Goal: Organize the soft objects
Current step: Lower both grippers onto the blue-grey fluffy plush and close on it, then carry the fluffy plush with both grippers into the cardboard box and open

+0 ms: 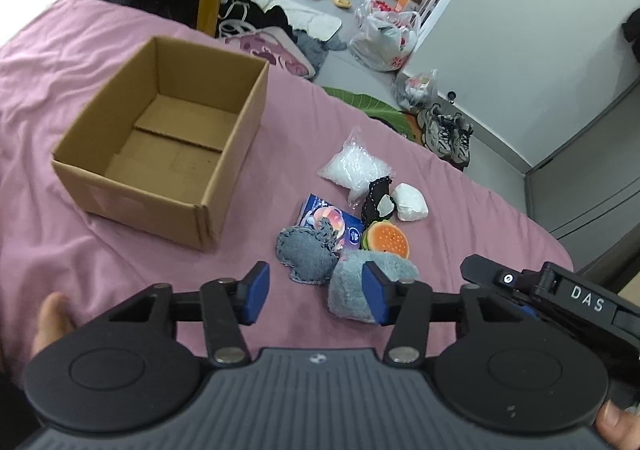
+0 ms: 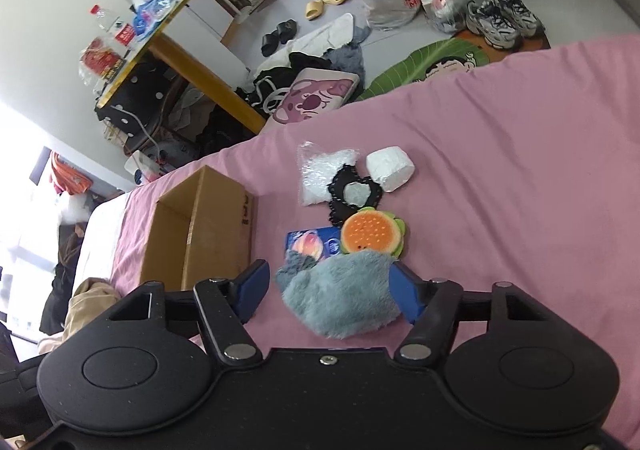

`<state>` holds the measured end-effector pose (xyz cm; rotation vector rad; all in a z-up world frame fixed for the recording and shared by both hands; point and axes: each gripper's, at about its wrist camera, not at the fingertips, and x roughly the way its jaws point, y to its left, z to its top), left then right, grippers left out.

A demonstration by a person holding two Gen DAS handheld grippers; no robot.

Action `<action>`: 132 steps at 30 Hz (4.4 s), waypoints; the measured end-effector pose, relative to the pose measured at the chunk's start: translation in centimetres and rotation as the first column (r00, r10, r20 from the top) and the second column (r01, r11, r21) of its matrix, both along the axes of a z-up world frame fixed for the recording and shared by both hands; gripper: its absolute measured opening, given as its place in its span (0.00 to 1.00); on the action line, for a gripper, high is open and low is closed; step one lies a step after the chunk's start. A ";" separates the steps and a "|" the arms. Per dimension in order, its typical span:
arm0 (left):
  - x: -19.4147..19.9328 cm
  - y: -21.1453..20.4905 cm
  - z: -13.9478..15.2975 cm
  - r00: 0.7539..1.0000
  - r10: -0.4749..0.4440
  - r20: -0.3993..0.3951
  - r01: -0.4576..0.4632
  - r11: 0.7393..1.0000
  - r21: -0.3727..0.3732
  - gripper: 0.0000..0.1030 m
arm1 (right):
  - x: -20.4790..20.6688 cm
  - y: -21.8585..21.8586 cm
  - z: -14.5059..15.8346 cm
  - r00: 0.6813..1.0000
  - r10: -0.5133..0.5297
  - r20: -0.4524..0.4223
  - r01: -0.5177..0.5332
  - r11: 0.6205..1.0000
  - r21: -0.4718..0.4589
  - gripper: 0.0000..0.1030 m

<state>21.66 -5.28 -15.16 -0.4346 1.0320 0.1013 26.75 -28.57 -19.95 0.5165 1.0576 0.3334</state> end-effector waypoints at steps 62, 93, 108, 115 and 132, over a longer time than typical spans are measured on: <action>2.3 -2.9 -5.8 0.989 0.040 -0.142 -0.067 0.980 -0.187 0.25 | -0.8 -0.1 -5.1 0.994 0.008 -0.111 0.005 0.993 0.117 0.26; 4.0 4.3 2.4 0.995 0.072 0.073 -0.058 0.982 -0.177 0.23 | 2.7 6.7 2.4 0.998 0.011 0.057 -0.021 0.986 0.166 0.25; 6.4 11.0 3.3 0.985 0.123 0.121 -0.099 0.977 -0.191 0.23 | 5.7 13.6 4.1 0.993 0.067 0.099 -0.080 0.987 0.138 0.25; 7.2 14.9 2.2 0.975 0.179 0.132 -0.148 0.964 -0.220 0.23 | 6.9 17.6 4.1 0.987 0.114 0.117 -0.125 0.988 0.094 0.26; 9.1 22.6 -3.0 0.936 0.339 0.092 -0.295 0.901 -0.317 0.23 | 10.4 24.5 0.8 0.969 0.216 0.117 -0.223 0.973 0.053 0.26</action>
